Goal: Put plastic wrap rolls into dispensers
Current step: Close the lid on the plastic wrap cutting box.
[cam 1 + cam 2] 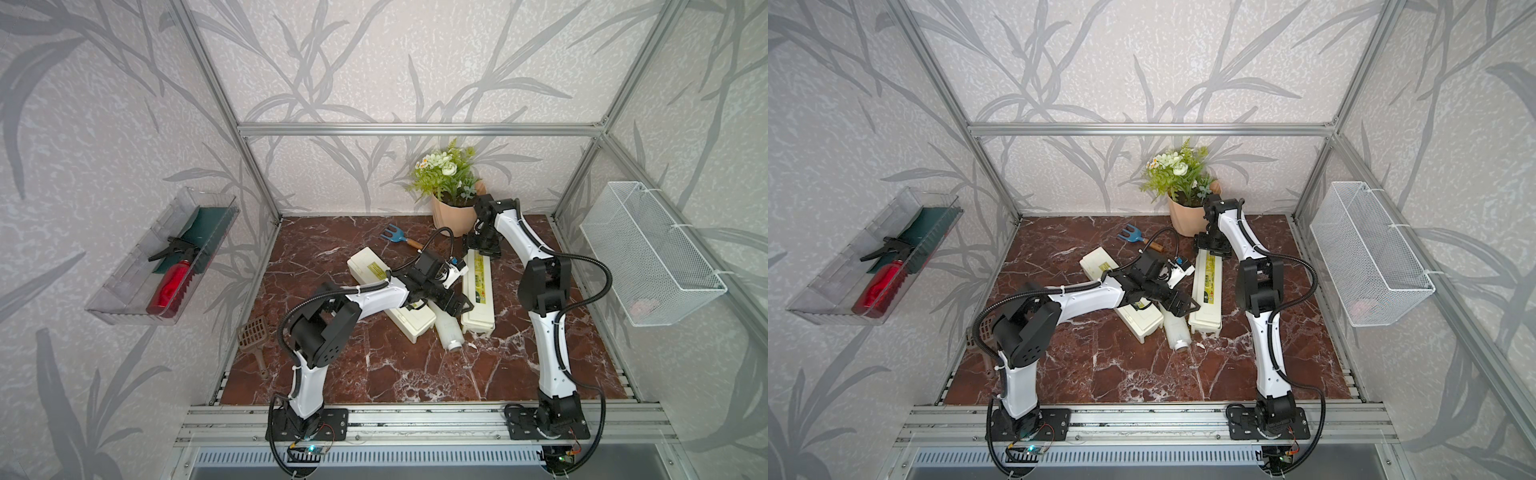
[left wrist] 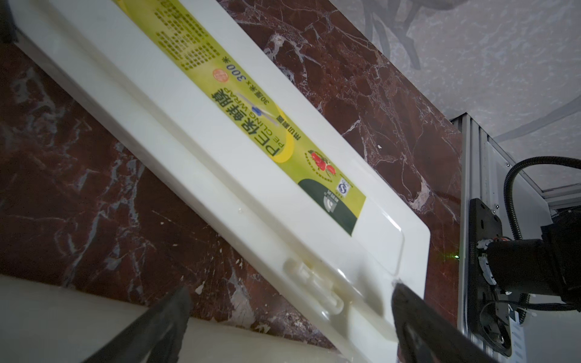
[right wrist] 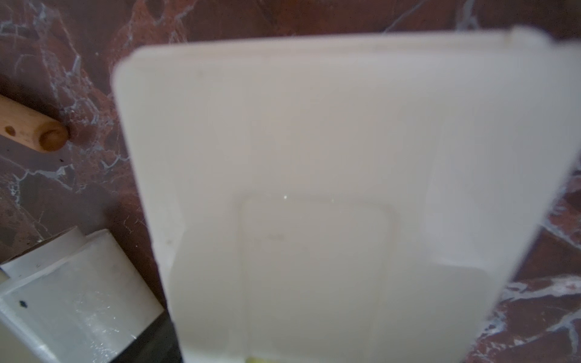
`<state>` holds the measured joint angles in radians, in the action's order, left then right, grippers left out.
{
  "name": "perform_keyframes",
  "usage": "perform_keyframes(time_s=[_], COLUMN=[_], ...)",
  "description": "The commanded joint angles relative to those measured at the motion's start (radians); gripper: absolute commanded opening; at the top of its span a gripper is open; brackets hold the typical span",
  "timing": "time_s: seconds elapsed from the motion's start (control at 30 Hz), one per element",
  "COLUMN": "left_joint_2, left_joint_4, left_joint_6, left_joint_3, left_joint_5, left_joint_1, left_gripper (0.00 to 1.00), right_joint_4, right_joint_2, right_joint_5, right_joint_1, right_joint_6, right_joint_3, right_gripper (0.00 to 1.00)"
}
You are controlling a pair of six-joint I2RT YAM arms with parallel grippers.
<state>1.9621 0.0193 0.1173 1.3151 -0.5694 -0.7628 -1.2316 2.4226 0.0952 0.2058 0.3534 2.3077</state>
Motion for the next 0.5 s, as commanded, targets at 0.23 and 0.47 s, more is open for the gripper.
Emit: perform_keyframes(time_s=[0.23,0.47], left_joint_2=[0.002,0.005], left_joint_4=[-0.022,-0.002], left_joint_6=[0.032,-0.001], left_joint_3=[0.056,0.063], left_joint_5=[0.003,-0.01], left_joint_1=[-0.002,0.0], left_gripper=[0.99,0.99], right_joint_4=[-0.1,-0.159], right_joint_2=[0.032,0.033], right_joint_5=[0.032,0.007], right_joint_1=[-0.006,-0.006], right_joint_6=[-0.02,-0.034], right_joint_3=[0.125,0.163], right_gripper=[0.66,0.66])
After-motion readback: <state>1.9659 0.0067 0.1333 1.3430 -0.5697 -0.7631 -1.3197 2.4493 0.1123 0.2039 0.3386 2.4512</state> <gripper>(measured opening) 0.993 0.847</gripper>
